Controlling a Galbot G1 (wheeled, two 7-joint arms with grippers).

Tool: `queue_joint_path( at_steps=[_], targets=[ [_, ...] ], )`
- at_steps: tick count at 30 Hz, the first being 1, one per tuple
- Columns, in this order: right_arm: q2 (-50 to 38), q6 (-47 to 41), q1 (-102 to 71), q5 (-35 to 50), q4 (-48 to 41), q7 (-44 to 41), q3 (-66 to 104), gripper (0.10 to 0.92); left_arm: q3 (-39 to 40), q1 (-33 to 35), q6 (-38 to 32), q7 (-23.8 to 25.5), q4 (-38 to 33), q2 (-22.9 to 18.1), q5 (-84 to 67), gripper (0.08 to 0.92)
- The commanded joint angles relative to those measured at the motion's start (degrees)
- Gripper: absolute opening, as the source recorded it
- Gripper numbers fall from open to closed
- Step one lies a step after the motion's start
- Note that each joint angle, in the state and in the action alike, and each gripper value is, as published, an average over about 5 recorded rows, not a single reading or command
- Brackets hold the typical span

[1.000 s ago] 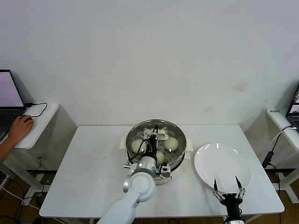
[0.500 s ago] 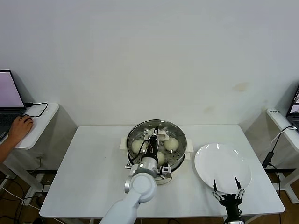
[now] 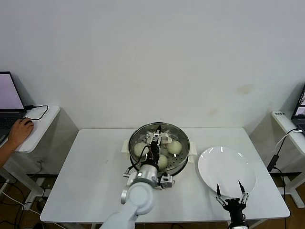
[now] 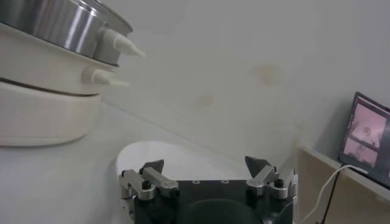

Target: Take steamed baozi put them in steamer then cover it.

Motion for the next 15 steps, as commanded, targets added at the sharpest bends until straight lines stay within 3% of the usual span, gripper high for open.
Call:
queue_joint_path(
  at_steps=[1,6,11,15],
  targets=[
    [-0.67,0.04,-0.64,0.31,0.47,-0.04,0.13,0.823,-4.07,13.2,-2.35,-4.88,-18.08,8.19,-9.99,0.613],
    [-2.8,0.24,-1.87,1.85,1.38,-0.19,0.17,0.822,-11.28,28.31,-7.44,-14.18,-26.72,11.33,-25.75,0.765],
    [-6.84,0.74,-3.76,5.56,2.62,-0.72,0.28,0.823,-22.44,42.56,-22.76,-24.23,-28.95,4.56,-56.47,0.82],
    [-7.85,-0.61,-4.22,7.35,3.87,-1.94,-0.13,0.823,-29.19,50.08,-29.94,-29.55,-28.35,4.28,-73.5,0.823]
  ],
)
